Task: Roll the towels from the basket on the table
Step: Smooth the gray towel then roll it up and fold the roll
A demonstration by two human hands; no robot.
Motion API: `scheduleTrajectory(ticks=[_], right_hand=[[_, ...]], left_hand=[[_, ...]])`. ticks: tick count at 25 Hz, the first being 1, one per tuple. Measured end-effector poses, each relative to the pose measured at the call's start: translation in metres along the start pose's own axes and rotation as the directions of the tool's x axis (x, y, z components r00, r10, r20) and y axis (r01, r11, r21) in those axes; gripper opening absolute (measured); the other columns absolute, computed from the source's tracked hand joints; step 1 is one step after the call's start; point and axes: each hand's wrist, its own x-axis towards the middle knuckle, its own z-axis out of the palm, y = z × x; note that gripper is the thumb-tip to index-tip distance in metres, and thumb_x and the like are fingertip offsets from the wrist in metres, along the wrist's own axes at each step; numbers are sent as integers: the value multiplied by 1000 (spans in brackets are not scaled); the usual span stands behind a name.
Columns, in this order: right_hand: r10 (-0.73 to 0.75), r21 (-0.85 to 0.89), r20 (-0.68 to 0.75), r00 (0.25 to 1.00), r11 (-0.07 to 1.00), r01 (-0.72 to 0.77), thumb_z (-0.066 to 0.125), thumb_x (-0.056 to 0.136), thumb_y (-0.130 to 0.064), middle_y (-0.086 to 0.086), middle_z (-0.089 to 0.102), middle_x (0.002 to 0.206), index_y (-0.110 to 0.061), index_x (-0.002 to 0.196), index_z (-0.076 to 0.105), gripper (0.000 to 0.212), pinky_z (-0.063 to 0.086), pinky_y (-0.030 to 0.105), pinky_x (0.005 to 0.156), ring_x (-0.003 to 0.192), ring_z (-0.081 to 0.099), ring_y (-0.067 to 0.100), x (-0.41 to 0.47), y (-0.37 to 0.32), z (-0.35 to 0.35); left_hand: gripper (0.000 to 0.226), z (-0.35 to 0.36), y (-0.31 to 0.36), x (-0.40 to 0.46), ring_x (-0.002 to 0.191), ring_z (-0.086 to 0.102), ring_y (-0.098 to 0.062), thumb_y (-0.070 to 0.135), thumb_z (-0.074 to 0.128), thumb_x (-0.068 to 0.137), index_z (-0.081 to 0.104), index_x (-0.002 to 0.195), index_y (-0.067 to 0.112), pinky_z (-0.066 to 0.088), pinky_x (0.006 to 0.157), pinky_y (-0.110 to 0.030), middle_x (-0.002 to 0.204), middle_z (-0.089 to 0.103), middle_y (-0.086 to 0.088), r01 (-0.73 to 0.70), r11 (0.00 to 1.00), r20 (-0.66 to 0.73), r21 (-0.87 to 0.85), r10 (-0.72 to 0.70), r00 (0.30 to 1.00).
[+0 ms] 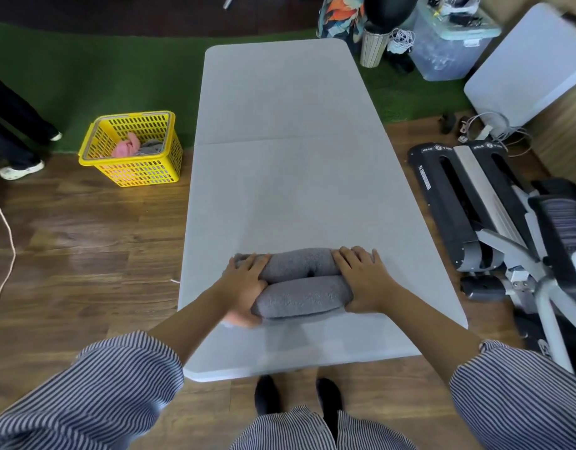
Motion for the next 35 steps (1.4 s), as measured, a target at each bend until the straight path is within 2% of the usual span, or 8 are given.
scheduleTrajectory(ticks=[3,7,12,15,18,22,27,35], right_hand=[[2,-16,24,1000,1000,-1,66,64,-48,9,18,150,-10,147,8,108,18,65,105,135,20,34,-4,-1,0],[38,-113,-28,999,993,-41,57,37,-76,16,48,131,-6,136,36,123,40,68,80,117,48,40,-6,-10,12],[62,-80,-15,998,995,-63,62,47,-65,11,31,141,-11,141,17,117,44,48,81,121,35,33,-3,-9,7],[45,0,96,994,999,-46,69,46,-69,7,22,143,-17,142,10,124,39,60,92,127,29,30,5,-6,-10],[67,-85,163,984,995,-54,71,44,-74,7,27,144,-16,145,2,135,20,72,99,128,33,32,13,-10,-20],[80,-101,151,985,993,-65,72,44,-74,9,26,145,-23,146,-11,141,34,59,97,126,34,34,16,-15,-14],[47,-73,100,994,997,-40,71,57,-62,8,34,139,-26,144,5,116,35,55,95,123,36,32,17,-18,-11],[-189,-44,-3,982,981,189,70,52,-54,3,44,123,-31,135,19,100,36,47,87,111,42,28,43,-48,-26]], left_hand=[[62,-1,0,4,145,0,-33,50,62,69,58,124,21,6,115,-57,159,-2,-9,27,1000,16,-9,-27,1000],[74,21,9,-1,144,-6,-39,58,64,57,57,121,22,8,111,-64,158,-8,-9,59,998,-43,4,-58,997],[82,19,1,-5,134,27,-41,58,67,53,48,124,21,32,106,-54,153,16,-19,6,999,-100,39,-2,995],[93,13,0,-6,135,24,-36,63,66,51,31,132,34,31,107,-47,156,7,-16,11,1000,-65,-22,-13,998],[118,4,8,3,133,30,-30,73,67,46,5,141,38,28,109,-46,152,21,-7,87,995,-75,-51,-91,993],[141,7,20,15,133,30,-31,76,72,41,-12,147,34,21,113,-48,147,25,-11,208,973,-12,-97,-210,978],[126,10,36,5,114,47,-25,67,74,55,0,149,27,37,101,-38,130,46,-6,309,944,-76,-115,-319,945],[118,22,38,-42,109,50,-26,60,74,59,3,148,26,48,88,-40,128,45,-7,544,809,-21,-221,-562,827]])
